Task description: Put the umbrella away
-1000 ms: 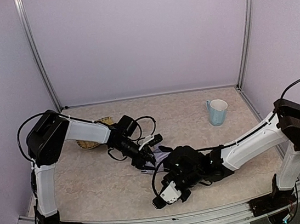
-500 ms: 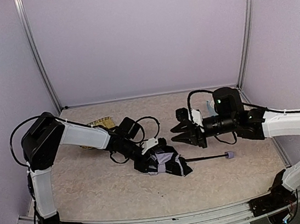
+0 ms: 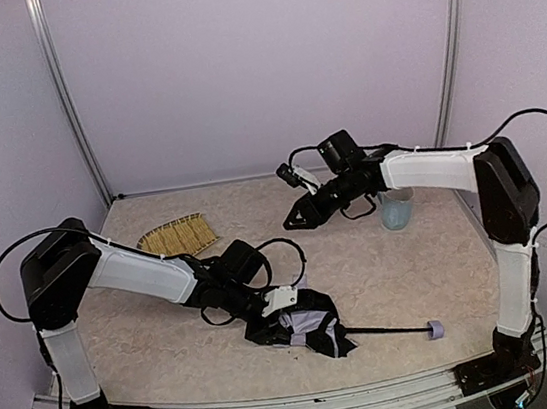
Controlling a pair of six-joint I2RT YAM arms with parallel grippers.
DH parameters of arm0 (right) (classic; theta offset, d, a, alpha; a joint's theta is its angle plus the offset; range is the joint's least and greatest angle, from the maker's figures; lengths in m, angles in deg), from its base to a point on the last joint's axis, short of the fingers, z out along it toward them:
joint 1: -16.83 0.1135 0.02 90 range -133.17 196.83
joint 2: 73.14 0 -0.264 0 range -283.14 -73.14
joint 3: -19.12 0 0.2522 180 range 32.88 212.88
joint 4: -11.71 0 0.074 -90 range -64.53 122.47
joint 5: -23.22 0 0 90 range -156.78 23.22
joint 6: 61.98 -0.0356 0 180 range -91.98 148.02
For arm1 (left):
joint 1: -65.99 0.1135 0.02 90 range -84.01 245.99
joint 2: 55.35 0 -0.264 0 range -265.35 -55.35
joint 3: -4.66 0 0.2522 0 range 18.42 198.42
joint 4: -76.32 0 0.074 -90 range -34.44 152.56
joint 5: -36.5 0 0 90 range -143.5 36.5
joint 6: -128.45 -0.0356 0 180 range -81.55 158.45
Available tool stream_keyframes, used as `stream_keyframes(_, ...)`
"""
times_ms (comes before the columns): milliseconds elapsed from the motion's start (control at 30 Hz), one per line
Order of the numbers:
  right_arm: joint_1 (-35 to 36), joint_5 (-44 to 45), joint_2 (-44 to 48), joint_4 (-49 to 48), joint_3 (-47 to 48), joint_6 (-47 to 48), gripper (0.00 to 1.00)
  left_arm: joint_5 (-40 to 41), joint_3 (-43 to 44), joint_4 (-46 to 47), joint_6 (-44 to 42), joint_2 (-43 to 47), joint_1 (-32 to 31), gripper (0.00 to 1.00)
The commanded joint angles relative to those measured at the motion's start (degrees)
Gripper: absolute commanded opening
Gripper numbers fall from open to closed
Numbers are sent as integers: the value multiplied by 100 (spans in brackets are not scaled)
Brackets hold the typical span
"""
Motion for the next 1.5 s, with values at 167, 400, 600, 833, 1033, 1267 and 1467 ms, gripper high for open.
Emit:
stream_keyframes(167,84,-695,-1784,1739,574,-133,37,474,-217,-673,-159,-272,-79,0)
stream_keyframes(400,323,-889,-2155,2174,535,87,32,530,-250,-608,-133,-212,-97,0)
stream_keyframes(600,396,-1621,-2126,1983,218,16,30,581,-208,-639,-218,-258,-97,0)
stream_keyframes(833,413,-3035,-2089,1076,103,-504,29,590,-145,-687,-221,-308,-96,0)
stream_keyframes(1033,413,-3299,-1826,1147,-149,-449,25,609,-94,-719,-210,-368,-88,0)
stream_keyframes(1267,394,-3089,-1448,979,-471,-523,0,581,-59,-774,-237,-407,-88,0)
stream_keyframes(1467,216,-2890,-965,315,-527,-924,0,547,-39,-820,-258,-426,-88,0)
